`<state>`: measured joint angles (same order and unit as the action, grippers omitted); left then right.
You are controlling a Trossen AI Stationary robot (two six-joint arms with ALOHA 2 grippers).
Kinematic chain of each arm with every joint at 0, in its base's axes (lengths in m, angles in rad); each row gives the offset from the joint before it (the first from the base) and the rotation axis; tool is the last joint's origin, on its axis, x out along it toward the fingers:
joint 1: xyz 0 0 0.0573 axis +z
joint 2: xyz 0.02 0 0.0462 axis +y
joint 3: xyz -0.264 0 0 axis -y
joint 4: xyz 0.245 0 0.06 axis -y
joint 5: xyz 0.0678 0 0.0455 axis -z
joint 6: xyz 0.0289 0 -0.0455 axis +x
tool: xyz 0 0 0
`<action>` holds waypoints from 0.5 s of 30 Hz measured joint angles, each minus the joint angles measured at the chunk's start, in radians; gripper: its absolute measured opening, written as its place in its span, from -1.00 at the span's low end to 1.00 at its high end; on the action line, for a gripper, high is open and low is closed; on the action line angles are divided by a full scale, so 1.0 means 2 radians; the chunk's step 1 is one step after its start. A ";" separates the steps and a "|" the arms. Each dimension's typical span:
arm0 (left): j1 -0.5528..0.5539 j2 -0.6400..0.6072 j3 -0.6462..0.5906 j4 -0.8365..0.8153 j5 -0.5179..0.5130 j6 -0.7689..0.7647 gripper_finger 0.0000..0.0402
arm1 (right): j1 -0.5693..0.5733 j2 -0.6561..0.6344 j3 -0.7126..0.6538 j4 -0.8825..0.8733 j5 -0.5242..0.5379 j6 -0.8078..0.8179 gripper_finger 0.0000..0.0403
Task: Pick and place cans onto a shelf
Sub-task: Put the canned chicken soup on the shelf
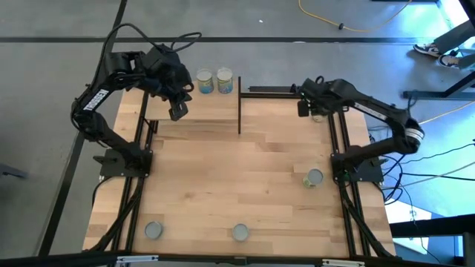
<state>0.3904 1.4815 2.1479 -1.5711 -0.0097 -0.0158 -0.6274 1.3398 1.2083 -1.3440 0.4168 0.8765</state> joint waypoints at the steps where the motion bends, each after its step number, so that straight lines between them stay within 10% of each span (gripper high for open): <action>1: 0.000 0.000 0.000 0.000 0.000 0.000 -1.00 | -0.007 0.010 0.000 0.001 -0.002 -0.002 -0.51; 15: 0.000 0.000 0.000 0.000 0.000 0.000 -1.00 | -0.095 0.124 0.000 0.045 -0.014 -0.038 -0.52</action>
<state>0.3904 1.4811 2.1479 -1.5711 -0.0093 -0.0149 -0.8177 1.5883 1.2083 -1.2545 0.3892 0.8009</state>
